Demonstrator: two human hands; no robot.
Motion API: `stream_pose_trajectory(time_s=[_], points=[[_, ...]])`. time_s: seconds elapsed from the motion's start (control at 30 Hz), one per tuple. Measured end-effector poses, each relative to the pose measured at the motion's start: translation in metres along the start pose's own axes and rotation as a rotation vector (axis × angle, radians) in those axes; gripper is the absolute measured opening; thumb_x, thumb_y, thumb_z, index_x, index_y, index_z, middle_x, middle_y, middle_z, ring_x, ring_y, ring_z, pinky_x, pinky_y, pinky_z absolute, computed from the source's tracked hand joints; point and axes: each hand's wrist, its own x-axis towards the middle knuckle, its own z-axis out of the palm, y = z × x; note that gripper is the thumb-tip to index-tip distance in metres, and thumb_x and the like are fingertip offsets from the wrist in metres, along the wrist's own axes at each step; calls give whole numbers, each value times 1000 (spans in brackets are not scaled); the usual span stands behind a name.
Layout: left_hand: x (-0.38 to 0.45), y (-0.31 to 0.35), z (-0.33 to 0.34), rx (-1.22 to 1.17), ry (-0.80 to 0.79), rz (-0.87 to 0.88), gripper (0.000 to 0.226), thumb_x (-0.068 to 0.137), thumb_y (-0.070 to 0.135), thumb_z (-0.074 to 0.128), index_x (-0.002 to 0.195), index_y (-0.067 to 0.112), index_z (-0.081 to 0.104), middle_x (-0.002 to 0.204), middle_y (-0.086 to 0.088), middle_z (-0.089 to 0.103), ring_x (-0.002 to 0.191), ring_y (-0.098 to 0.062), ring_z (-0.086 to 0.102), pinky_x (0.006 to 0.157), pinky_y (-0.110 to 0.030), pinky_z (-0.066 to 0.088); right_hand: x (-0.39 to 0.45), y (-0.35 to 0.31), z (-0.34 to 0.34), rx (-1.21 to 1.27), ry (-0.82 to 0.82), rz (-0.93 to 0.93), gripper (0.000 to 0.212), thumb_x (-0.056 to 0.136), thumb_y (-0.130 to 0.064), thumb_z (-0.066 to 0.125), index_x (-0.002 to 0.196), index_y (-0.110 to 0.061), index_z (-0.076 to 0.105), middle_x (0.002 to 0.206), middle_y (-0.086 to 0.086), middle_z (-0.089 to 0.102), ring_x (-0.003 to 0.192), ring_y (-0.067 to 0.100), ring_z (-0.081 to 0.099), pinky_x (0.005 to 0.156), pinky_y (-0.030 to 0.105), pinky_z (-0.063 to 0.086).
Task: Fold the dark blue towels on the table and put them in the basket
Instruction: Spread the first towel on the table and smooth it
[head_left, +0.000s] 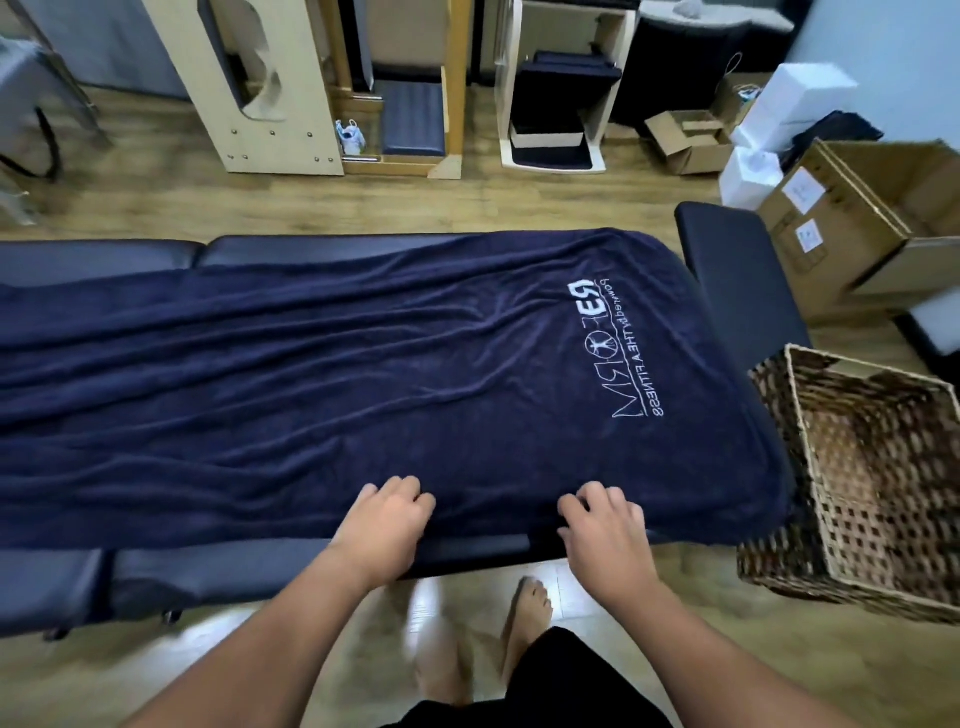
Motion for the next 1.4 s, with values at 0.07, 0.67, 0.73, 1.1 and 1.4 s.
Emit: stream_pose_trajectory(time_s=[0.07, 0.67, 0.73, 1.1, 1.4], points=[[-4, 3, -6, 6, 12, -65, 31, 61, 15, 84, 75, 23, 56, 77, 2, 58, 69, -23, 58, 58, -36, 46, 1, 4, -2, -44, -21, 27, 39, 58, -9, 86, 84, -24, 61, 82, -4, 55, 73, 25, 53, 62, 38, 40], [-23, 34, 12, 184, 20, 37, 37, 52, 13, 85, 78, 21, 60, 80, 0, 54, 70, -22, 53, 60, -32, 25, -10, 28, 3, -137, -157, -181, 36, 53, -18, 88, 75, -24, 60, 81, -5, 50, 72, 21, 52, 61, 36, 41], [-21, 39, 1, 189, 8, 2, 19, 79, 16, 71, 94, 22, 62, 97, 0, 58, 89, -23, 57, 69, -34, 27, -9, 27, 5, -136, -76, -185, 34, 51, -10, 85, 68, -23, 59, 75, -5, 48, 65, 21, 50, 57, 35, 37], [-22, 71, -27, -251, -489, -60, 21, 91, 35, 62, 95, 15, 61, 102, -5, 67, 89, -27, 66, 72, -38, 53, -37, 67, -12, 256, -377, -94, 16, 91, -39, 56, 98, -25, 59, 98, -6, 58, 93, 22, 60, 75, 37, 49], [10, 117, -18, -140, -200, -155, 48, 97, 38, 52, 142, 30, 37, 137, -7, 32, 124, -30, 36, 87, -45, 49, -40, 122, -13, -19, -217, 216, 52, 87, -30, 61, 136, -25, 44, 127, 3, 44, 115, 27, 44, 82, 41, 48]])
